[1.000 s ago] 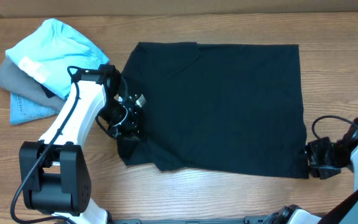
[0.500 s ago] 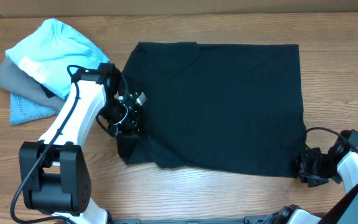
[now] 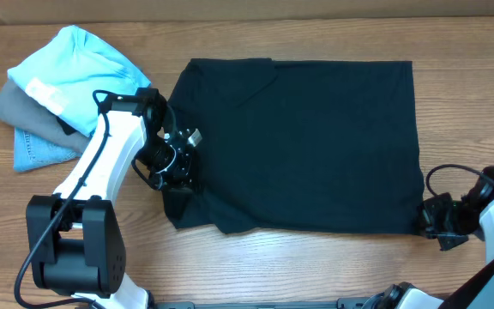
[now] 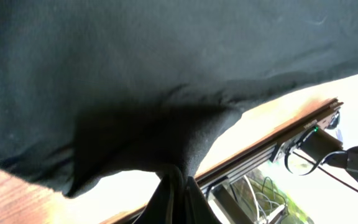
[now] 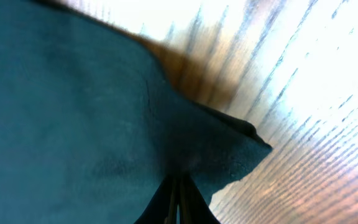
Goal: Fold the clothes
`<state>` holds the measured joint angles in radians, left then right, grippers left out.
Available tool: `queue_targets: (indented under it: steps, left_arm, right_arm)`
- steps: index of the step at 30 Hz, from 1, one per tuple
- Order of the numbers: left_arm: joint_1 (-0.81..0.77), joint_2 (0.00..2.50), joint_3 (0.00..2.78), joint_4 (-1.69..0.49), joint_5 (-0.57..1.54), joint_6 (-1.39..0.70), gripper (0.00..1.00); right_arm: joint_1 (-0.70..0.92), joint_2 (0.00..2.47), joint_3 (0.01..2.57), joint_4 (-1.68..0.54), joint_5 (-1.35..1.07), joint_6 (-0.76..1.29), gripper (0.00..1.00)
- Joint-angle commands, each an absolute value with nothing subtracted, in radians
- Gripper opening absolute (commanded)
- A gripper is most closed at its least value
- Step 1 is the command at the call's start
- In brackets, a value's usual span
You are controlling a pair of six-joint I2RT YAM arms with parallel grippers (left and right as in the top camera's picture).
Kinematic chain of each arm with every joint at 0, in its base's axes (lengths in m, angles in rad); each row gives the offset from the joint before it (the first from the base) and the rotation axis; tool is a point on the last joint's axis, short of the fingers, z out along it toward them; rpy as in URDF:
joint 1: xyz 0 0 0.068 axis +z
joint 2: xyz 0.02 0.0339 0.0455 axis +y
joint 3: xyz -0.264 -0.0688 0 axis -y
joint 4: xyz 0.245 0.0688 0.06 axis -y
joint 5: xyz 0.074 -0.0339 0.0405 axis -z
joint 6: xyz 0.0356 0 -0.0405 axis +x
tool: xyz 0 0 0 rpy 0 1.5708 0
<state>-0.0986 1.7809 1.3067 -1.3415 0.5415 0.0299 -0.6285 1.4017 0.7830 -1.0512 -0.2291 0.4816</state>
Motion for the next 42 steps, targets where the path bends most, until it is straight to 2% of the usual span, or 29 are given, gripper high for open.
queue_targets:
  steps: [1,9,12,22,29,42]
  left_arm:
    - [-0.105,1.784,1.359,-1.365,0.515,0.057,0.04]
    - [-0.105,1.784,1.543,-1.410,0.410,0.057,0.04]
    - [-0.105,1.784,1.581,-1.385,0.408,0.067,0.04]
    - [-0.133,1.784,1.586,-1.235,0.305,0.082,0.04]
    - [-0.139,1.784,1.586,-1.224,0.250,0.082,0.04]
    - [-0.140,1.791,1.584,-1.192,0.155,0.079,0.05]
  right_arm:
    - [-0.629,1.403,0.835,-1.069,-0.255,0.411,0.04]
    - [-0.629,1.403,0.847,-1.000,-0.400,0.419,0.04]
    - [-0.629,1.403,0.845,-0.941,-0.422,0.485,0.04]
    - [-0.628,1.404,0.831,-0.739,-0.494,0.554,0.04]
    - [-0.626,1.408,0.831,-0.637,-0.579,0.554,0.04]
    - [-0.509,1.506,0.831,-0.489,-0.524,0.615,0.04]
